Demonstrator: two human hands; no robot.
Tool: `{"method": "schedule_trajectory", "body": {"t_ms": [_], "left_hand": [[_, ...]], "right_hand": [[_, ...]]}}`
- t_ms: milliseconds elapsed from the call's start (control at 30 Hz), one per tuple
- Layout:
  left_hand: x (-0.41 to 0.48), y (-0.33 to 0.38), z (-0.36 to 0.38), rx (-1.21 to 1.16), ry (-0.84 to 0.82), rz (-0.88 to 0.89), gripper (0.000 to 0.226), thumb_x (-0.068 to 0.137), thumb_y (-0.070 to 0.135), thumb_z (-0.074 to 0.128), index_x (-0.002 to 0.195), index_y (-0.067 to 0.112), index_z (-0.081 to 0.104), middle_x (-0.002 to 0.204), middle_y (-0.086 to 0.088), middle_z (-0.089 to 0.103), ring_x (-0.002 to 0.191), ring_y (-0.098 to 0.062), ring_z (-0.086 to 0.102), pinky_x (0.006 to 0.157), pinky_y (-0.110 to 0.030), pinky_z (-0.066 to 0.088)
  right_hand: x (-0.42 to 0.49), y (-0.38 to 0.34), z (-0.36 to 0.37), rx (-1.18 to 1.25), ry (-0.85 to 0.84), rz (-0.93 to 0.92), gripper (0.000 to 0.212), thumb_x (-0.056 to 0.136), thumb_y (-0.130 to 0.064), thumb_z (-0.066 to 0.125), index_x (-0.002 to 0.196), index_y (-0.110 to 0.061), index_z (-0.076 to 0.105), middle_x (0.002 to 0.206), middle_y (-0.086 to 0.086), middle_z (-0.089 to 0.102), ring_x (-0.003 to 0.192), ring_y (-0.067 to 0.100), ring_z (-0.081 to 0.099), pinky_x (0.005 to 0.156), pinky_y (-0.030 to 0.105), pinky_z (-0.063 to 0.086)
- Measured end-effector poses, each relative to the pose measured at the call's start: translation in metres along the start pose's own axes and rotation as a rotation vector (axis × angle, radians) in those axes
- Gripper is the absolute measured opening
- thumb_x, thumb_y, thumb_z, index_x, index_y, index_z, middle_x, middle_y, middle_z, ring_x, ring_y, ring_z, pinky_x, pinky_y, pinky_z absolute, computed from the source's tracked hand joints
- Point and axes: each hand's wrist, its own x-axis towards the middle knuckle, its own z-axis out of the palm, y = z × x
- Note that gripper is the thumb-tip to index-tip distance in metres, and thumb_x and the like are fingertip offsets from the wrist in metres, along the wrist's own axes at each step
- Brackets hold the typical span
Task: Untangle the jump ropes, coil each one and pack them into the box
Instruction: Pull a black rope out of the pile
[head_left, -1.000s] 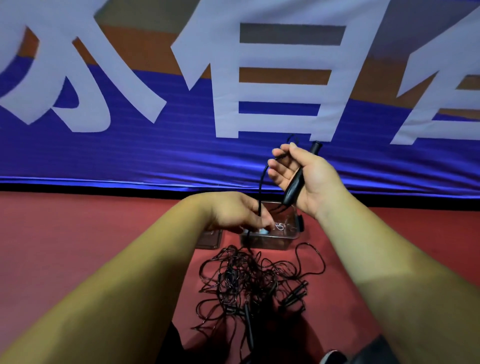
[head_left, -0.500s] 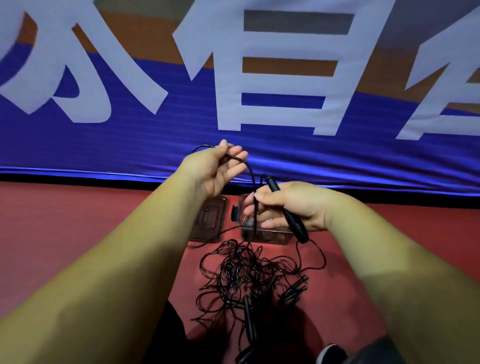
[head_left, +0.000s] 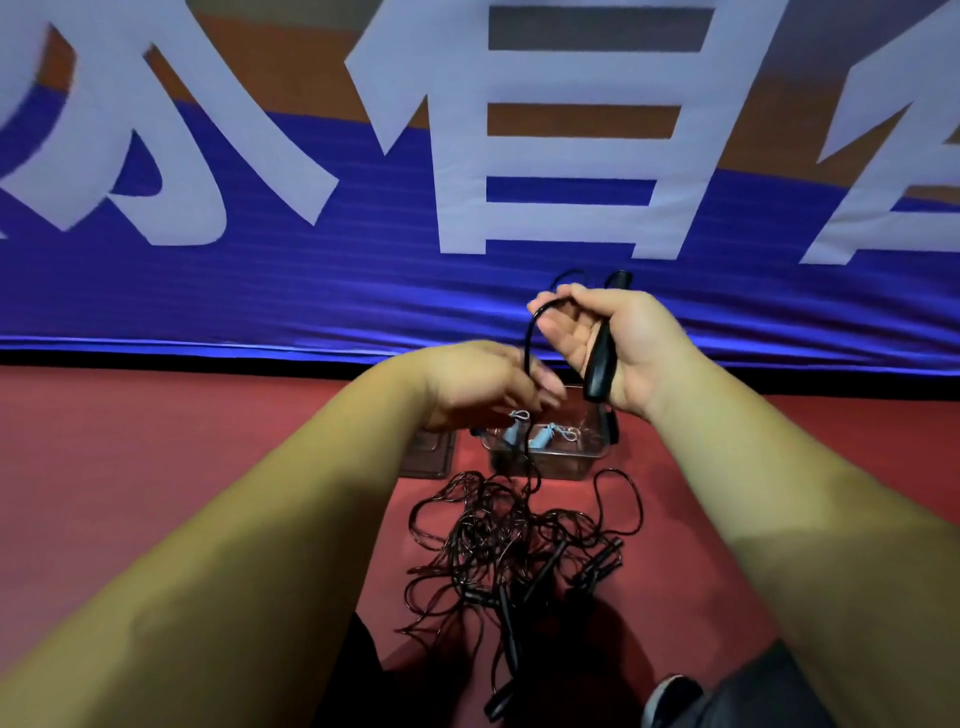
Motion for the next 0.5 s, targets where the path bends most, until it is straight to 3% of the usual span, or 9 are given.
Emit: {"method": "schedule_trajectory", "body": {"t_ms": [67,133,233,400,500], "left_hand": [[0.000,-0.009,0.002,0.108,-0.058,-0.025,0.026,0.093,-0.006,0.060,0.110,0.009,0.072,0.110,-0.010,0.075,0.100,-0.027,0.060,0.096,-0.044,0.042],[0.002,-0.013,0.003,0.144,-0.019,-0.012,0.018,0.101,0.002,0.059,0.109,0.009,0.073,0.109,-0.011,0.075,0.094,-0.029,0.057,0.093,-0.043,0.042],[-0.001,-0.004,0.002,0.057,0.060,0.003,0.019,0.109,0.010,0.050,0.114,0.007,0.068,0.106,-0.010,0.075,0.096,-0.022,0.068,0.083,-0.029,0.057],[-0.014,0.027,-0.005,-0.306,0.158,0.182,0.017,0.108,0.017,0.053,0.117,0.012,0.068,0.103,-0.003,0.079,0.092,-0.014,0.078,0.072,-0.025,0.064],[-0.015,0.036,-0.009,-0.558,0.231,0.295,0.015,0.109,0.016,0.051,0.112,0.011,0.065,0.100,-0.004,0.079,0.093,-0.017,0.078,0.072,-0.028,0.065]], "right_hand": [[0.003,0.001,-0.002,0.052,0.020,-0.035,0.016,0.110,-0.010,0.053,0.102,-0.002,0.064,0.098,0.019,0.079,0.088,0.028,0.081,0.066,0.030,0.065],[0.007,0.001,-0.003,0.102,0.043,-0.061,0.015,0.110,-0.010,0.051,0.106,-0.001,0.063,0.095,0.019,0.079,0.090,0.030,0.081,0.066,0.032,0.065],[0.013,0.000,-0.009,0.072,0.096,-0.064,0.021,0.112,-0.012,0.048,0.115,0.002,0.062,0.094,0.019,0.080,0.087,0.032,0.081,0.066,0.038,0.066],[0.015,0.006,-0.024,-0.475,0.128,0.089,0.028,0.108,-0.015,0.056,0.130,-0.003,0.066,0.091,0.010,0.081,0.080,0.028,0.080,0.072,0.040,0.067],[0.008,0.015,-0.031,-0.717,-0.011,0.272,0.031,0.113,-0.022,0.048,0.135,-0.010,0.066,0.109,0.010,0.081,0.098,0.029,0.079,0.089,0.046,0.064]]}}
